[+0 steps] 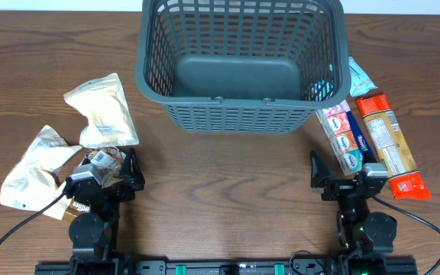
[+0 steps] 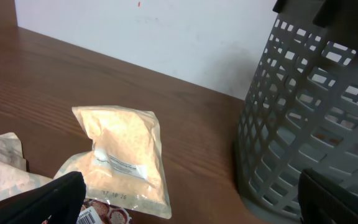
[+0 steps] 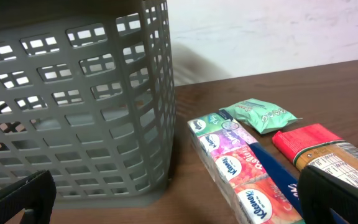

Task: Pack container

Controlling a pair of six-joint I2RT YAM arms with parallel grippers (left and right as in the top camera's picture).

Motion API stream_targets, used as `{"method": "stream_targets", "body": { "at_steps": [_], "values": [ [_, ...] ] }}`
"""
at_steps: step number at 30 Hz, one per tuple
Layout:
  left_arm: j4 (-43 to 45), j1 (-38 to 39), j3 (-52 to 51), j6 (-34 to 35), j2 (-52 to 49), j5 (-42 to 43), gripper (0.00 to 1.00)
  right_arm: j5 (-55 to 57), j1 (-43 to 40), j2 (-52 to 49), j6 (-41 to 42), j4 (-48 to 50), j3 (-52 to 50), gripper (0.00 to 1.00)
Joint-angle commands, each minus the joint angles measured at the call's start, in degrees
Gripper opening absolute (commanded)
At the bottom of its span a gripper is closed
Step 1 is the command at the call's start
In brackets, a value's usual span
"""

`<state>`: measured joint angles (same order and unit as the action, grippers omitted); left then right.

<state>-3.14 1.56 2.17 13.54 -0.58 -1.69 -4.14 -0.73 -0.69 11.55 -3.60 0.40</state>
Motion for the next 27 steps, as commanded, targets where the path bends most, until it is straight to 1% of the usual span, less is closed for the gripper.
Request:
{"method": "stream_targets", "body": {
  "at_steps": [1, 14, 18, 21, 23, 25, 27],
  "values": [
    [-0.81, 0.13, -1.95, 0.31, 0.35, -0.46, 0.99, -0.37, -0.39, 0.31, -0.24, -0.22, -0.11, 0.99],
    [-0.87, 0.13, -1.92, 0.33, 0.35, 0.09, 0.99, -0.11, -0.42, 0.31, -0.24, -0.26, -0.09, 0.99],
    [-0.87, 0.13, -1.53, 0.31, 0.35, 6.05, 0.99, -1.84, -0.35, 0.31, -0.26, -0.11, 0.04, 0.99],
    [-1.16, 0.15, 0.09, 0.31, 0.35, 9.84, 0.99, -6.34, -0.35, 0.31, -0.28, -0.63, 1.60, 0.99],
    [-2.71, 0.20, 2.14, 0.31, 0.35, 10.25, 0.99, -7.63, -0.35, 0.31, -0.48, -3.23, 3.76, 0.99],
    [-7.04, 0.20, 5.66, -0.17, 0.02, 10.23, 0.99, -8.17, -0.35, 0.22, -1.49, -8.55, 7.28, 0.99],
    [-12.92, 0.20, 10.14, -0.37, -1.09, 10.23, 0.99, -10.23, -0.35, -0.48, -1.27, -10.86, 9.90, 0.99]
  ]
}}
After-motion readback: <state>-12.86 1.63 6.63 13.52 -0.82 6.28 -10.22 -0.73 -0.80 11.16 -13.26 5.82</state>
